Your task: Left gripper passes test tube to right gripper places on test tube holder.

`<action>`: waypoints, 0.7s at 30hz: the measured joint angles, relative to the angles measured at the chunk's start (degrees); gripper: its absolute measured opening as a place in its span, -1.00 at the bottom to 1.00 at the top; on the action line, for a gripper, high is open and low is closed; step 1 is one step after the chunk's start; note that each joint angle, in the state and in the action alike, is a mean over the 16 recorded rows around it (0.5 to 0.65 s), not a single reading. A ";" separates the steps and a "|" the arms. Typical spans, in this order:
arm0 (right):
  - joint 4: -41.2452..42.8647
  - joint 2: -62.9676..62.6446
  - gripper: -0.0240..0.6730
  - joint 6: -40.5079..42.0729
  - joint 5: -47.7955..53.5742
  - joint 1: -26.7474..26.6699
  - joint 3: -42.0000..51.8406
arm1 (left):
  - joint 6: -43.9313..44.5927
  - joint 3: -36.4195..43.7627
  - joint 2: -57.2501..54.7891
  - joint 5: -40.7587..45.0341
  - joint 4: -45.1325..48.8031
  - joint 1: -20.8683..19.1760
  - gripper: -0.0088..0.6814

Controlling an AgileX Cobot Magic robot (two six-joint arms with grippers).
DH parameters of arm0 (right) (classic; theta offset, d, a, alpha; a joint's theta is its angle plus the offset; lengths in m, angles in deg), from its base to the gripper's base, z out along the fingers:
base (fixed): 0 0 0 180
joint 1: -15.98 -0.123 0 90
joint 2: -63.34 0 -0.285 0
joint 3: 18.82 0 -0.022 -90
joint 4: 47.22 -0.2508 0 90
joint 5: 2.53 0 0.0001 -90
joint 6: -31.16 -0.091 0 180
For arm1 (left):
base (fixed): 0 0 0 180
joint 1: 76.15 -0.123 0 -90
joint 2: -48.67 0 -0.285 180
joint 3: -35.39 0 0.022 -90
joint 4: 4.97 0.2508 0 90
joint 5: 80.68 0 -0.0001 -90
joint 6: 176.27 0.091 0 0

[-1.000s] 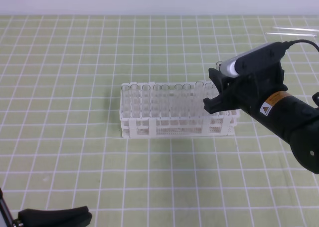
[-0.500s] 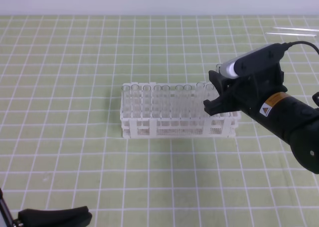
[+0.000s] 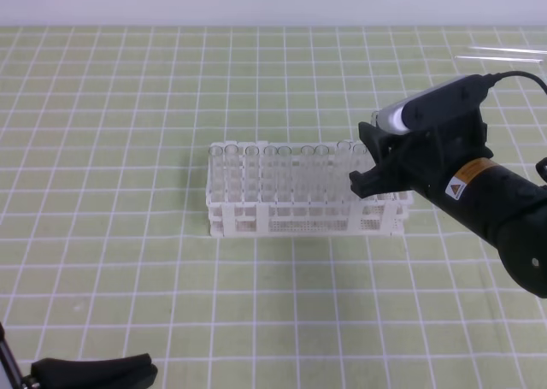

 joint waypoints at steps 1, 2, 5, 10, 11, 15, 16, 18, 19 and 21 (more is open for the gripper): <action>-0.01 0.00 -0.47 0.00 0.01 0.00 0.00 | 0.00 0.00 0.00 0.00 0.00 0.00 -0.98; -0.03 0.00 -0.44 0.00 0.02 0.00 0.00 | 0.00 0.00 0.00 0.00 0.01 0.00 -0.98; -0.09 -0.02 -0.37 0.00 0.09 0.00 0.00 | 0.00 0.02 -0.06 -0.12 0.07 -0.02 -0.98; -0.16 -0.38 -0.27 0.01 0.28 0.00 0.00 | 0.00 0.02 -0.06 -0.08 0.08 -0.02 -0.98; -0.17 -0.53 -0.25 0.03 0.34 0.00 0.00 | 0.00 0.02 -0.06 -0.08 0.08 -0.02 -0.98; -0.20 -1.65 -0.22 0.12 1.05 0.00 0.00 | 0.00 0.02 -0.06 -0.04 0.09 -0.02 -0.98; -0.20 -2.15 -0.21 0.15 1.40 0.00 0.00 | 0.00 0.01 -0.04 -0.04 0.09 -0.01 -0.98; -0.21 -3.55 -0.21 0.19 2.37 0.00 0.00 | 0.00 0.02 -0.06 -0.08 0.10 -0.02 -0.98; -0.18 -4.47 -0.22 0.22 2.98 0.00 0.00 | 0.00 0.02 -0.06 -0.08 0.10 -0.02 -0.98; -0.13 -6.74 -0.26 0.27 4.46 0.00 0.00 | 0.00 0.01 -0.05 0.00 0.09 -0.01 -0.98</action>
